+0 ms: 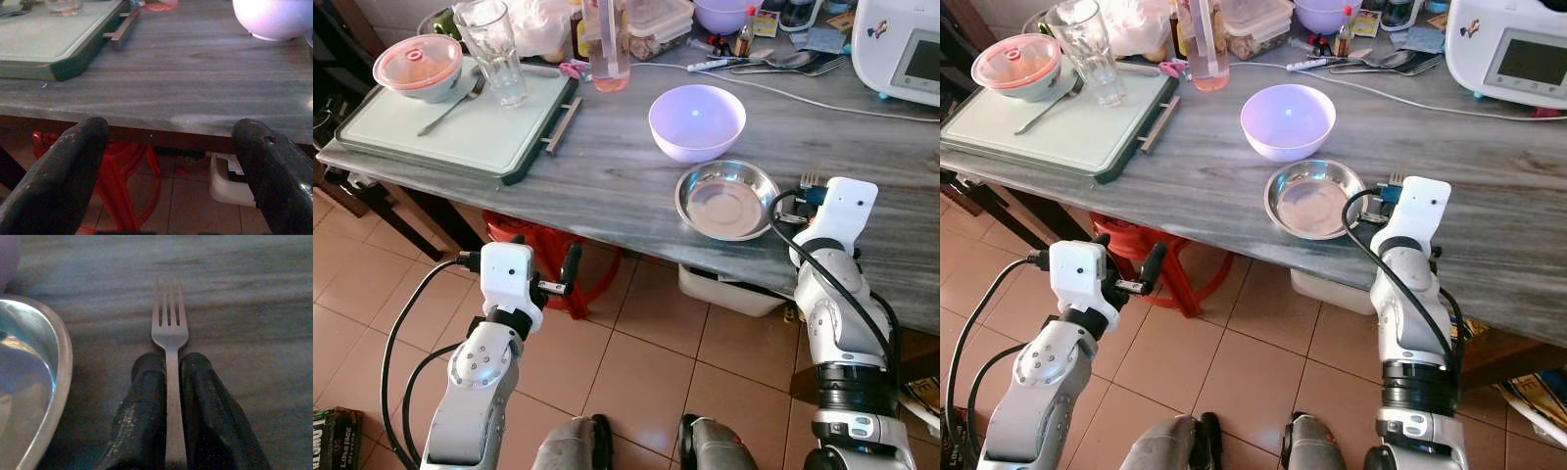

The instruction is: Setting the table

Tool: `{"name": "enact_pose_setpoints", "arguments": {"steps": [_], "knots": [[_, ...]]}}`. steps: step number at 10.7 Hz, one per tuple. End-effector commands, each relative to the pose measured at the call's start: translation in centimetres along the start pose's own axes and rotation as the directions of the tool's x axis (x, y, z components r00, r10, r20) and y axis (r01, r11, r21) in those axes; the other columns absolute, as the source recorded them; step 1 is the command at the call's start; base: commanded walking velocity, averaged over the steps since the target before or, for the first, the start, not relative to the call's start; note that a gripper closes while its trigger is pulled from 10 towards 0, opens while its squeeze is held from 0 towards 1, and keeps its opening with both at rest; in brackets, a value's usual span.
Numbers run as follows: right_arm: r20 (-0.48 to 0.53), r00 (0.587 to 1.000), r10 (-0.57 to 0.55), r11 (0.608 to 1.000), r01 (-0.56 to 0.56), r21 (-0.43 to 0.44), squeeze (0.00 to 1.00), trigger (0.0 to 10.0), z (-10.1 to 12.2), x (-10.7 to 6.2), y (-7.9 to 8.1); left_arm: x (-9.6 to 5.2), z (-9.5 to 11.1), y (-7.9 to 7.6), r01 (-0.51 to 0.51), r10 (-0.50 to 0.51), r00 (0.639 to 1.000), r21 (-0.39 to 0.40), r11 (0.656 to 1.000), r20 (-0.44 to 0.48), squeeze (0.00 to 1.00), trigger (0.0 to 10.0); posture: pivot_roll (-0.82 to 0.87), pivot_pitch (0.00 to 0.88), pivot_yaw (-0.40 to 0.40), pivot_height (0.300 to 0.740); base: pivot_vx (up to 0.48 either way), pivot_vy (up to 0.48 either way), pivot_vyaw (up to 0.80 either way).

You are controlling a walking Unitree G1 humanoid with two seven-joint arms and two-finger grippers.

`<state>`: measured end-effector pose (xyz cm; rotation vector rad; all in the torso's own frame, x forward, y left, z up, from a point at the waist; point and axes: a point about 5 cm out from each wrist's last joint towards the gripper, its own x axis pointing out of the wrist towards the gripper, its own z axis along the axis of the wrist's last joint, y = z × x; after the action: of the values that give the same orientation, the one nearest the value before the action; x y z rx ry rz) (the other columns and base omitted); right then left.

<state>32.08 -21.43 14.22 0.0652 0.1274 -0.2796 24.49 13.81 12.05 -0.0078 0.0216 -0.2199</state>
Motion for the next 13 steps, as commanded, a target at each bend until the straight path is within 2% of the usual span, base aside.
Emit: {"name": "enact_pose_setpoints", "arguments": {"steps": [1,3,5,6,7,9,11,12,13], "knots": [[-0.141,0.990,-0.025,1.000,0.025,0.001,1.00,10.0,-3.3,-0.5,-0.4,0.0,-0.3,0.1,0.010,-0.010,1.000,-0.001,1.000,-0.020,0.00,10.0,0.06,0.194,0.117,0.740,0.000,0.000,0.00],[-0.136,0.990,-0.023,1.000,0.023,0.004,1.00,10.0,-3.2,-0.5,-0.4,0.1,-0.3,0.1,0.013,-0.013,1.000,-0.002,1.000,-0.020,0.00,10.0,0.06,0.192,0.115,0.740,0.000,0.000,0.00],[-0.062,0.998,0.007,0.999,-0.009,-0.035,1.00,10.0,-1.7,-0.6,-0.3,0.1,-0.3,0.0,0.010,-0.010,1.000,-0.004,1.000,-0.019,0.00,10.0,0.06,0.189,0.111,0.740,0.000,0.000,0.00],[-0.018,1.000,0.020,0.998,-0.020,-0.054,0.74,10.0,-0.9,-0.7,-0.2,0.1,-0.2,0.0,0.008,-0.008,1.000,-0.003,1.000,-0.017,0.00,10.0,0.06,0.186,0.111,0.740,0.000,0.000,0.00],[0.050,0.998,0.034,0.998,-0.032,-0.052,0.00,10.0,0.0,-1.1,-0.2,0.1,-0.2,0.1,0.007,-0.007,1.000,-0.005,1.000,-0.012,0.00,10.0,0.05,0.185,0.110,0.740,0.000,0.000,0.00],[0.151,0.988,0.042,0.998,-0.035,-0.043,0.00,10.0,1.1,-1.4,-0.1,0.2,-0.2,0.0,0.012,-0.012,1.000,-0.010,1.000,-0.006,0.00,10.0,0.05,0.181,0.109,0.740,0.000,0.000,0.00],[0.175,0.982,0.064,0.997,-0.056,-0.052,0.00,10.0,1.3,-1.6,0.2,0.2,-0.2,0.0,0.005,-0.005,1.000,-0.009,1.000,-0.003,0.00,10.0,0.05,0.175,0.106,0.740,0.000,0.000,0.00],[0.188,0.980,0.064,0.997,-0.054,-0.058,1.00,10.0,1.3,-1.6,0.2,0.3,-0.2,0.1,-0.001,0.001,1.000,-0.008,1.000,-0.002,0.00,10.0,0.05,0.171,0.104,0.740,0.000,0.000,0.00],[0.218,0.974,0.059,0.997,-0.045,-0.069,1.00,10.0,1.7,-1.7,0.1,0.3,-0.1,0.2,-0.011,0.011,1.000,-0.009,1.000,0.005,0.00,10.0,0.05,0.165,0.102,0.740,0.000,0.000,0.00]]}}
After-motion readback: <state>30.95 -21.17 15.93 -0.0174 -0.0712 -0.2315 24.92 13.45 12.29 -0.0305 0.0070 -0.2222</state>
